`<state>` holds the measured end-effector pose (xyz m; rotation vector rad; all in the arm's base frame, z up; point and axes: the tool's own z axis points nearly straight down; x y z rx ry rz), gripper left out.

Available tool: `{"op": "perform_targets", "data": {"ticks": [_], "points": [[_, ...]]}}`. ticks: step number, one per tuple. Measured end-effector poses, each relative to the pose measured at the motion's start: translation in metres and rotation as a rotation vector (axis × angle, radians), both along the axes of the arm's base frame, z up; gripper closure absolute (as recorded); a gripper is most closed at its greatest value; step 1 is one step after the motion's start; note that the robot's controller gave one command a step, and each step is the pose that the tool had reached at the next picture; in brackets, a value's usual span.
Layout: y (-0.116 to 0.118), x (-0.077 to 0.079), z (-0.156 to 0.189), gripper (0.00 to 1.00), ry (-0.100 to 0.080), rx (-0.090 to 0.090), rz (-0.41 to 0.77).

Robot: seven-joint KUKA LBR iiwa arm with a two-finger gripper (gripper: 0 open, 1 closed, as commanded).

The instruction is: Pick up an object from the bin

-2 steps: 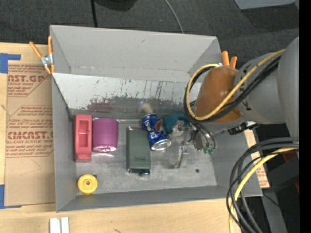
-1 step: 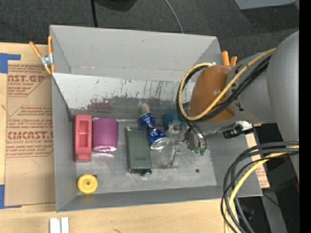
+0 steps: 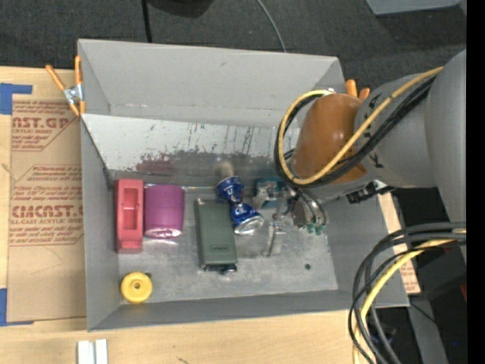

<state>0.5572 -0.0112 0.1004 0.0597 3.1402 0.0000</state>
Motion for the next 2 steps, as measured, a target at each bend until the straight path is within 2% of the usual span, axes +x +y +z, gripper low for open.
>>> {"op": "perform_targets", "data": {"ticks": [1, 2], "points": [[0.011, -0.001, -0.02, 0.0, 0.008, 0.001, -0.138], [0.024, 0.026, -0.029, 1.0, 0.004, -0.002, -0.136]]}}
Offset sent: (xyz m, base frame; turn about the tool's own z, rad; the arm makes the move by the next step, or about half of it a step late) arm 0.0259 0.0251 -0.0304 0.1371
